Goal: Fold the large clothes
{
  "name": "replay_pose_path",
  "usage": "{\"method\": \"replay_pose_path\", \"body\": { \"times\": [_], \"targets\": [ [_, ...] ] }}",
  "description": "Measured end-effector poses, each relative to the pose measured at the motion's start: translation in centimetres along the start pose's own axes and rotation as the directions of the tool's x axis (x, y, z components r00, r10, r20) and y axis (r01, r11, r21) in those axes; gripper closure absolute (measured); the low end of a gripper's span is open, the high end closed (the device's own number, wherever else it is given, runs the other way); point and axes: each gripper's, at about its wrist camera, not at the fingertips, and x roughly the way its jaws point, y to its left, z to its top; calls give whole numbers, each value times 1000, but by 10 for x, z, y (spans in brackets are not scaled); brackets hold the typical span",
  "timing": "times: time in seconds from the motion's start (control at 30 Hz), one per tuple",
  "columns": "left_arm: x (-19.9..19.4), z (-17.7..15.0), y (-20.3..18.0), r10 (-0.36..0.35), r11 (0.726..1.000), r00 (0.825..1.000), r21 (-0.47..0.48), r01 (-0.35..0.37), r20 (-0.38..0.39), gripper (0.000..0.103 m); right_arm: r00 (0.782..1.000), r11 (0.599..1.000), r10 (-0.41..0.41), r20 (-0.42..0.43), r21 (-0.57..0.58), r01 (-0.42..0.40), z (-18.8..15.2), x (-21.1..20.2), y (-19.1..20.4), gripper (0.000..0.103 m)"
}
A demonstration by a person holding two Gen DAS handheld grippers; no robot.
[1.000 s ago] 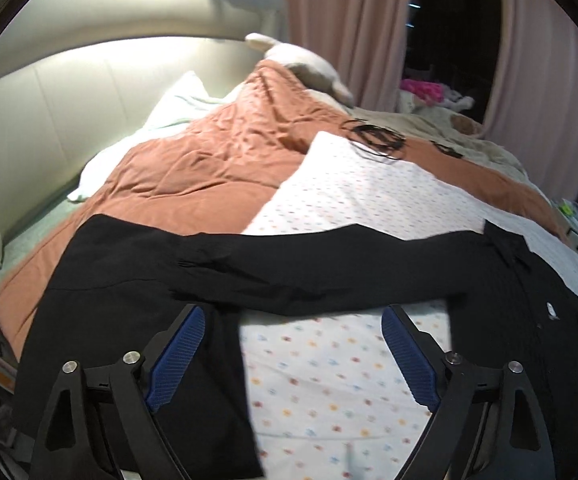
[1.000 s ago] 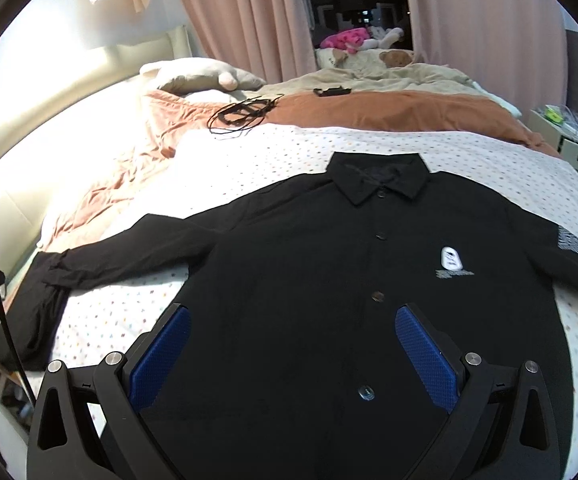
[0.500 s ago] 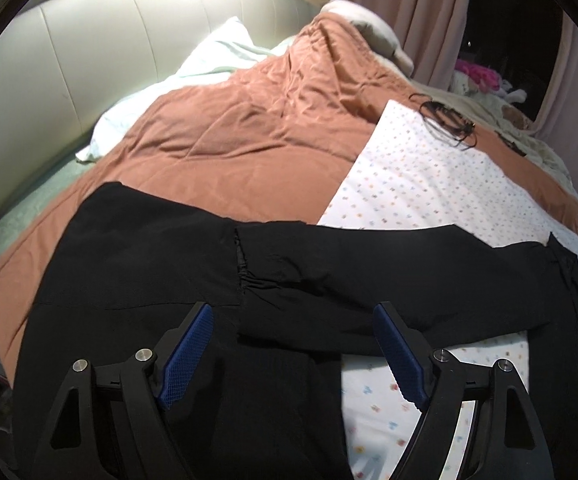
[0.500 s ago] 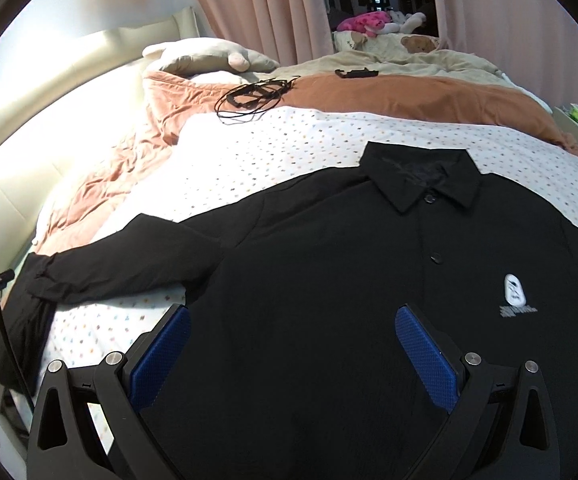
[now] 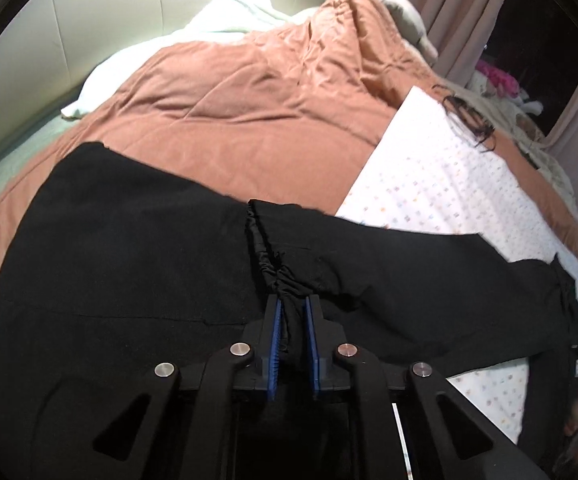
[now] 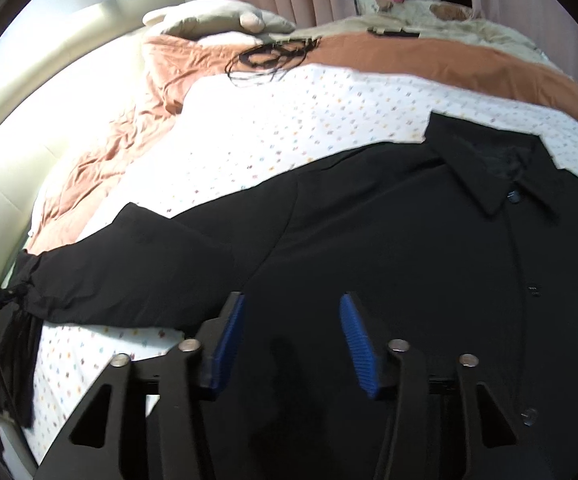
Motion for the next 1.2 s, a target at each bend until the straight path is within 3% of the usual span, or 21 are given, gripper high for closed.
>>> {"method": "replay_pose_path", "body": {
  "times": [0.13,0.23,0.37,0.7,0.83,1.2],
  "targets": [
    [-28,8,-20,-33,998,997,53,30,63,95,998,999,21,-51,36,-20,-3,28,3,69],
    [-51,16,-38,-70,995,992,76,62,108,96,995,1000,5,-100,21,-2,-10,49,6,68],
    [-85,28,-66,-104,988,980,127,82,172,96,991,998,56,-123,40,-51,-9,35,1,69],
    [-159,57,-156,-230,952,934,264,157,274,97,999,998,25,-28,63,-23,-27,-59,-30,66],
    [-184,60,-204,-283,924,914,337,179,292,97,1000,996,8,25,91,-10,-39,-100,-48,57],
    [-233,48,-329,-426,835,860,487,255,280,97,993,982,-41,115,186,19,-68,-182,-112,57]
  ]
}}
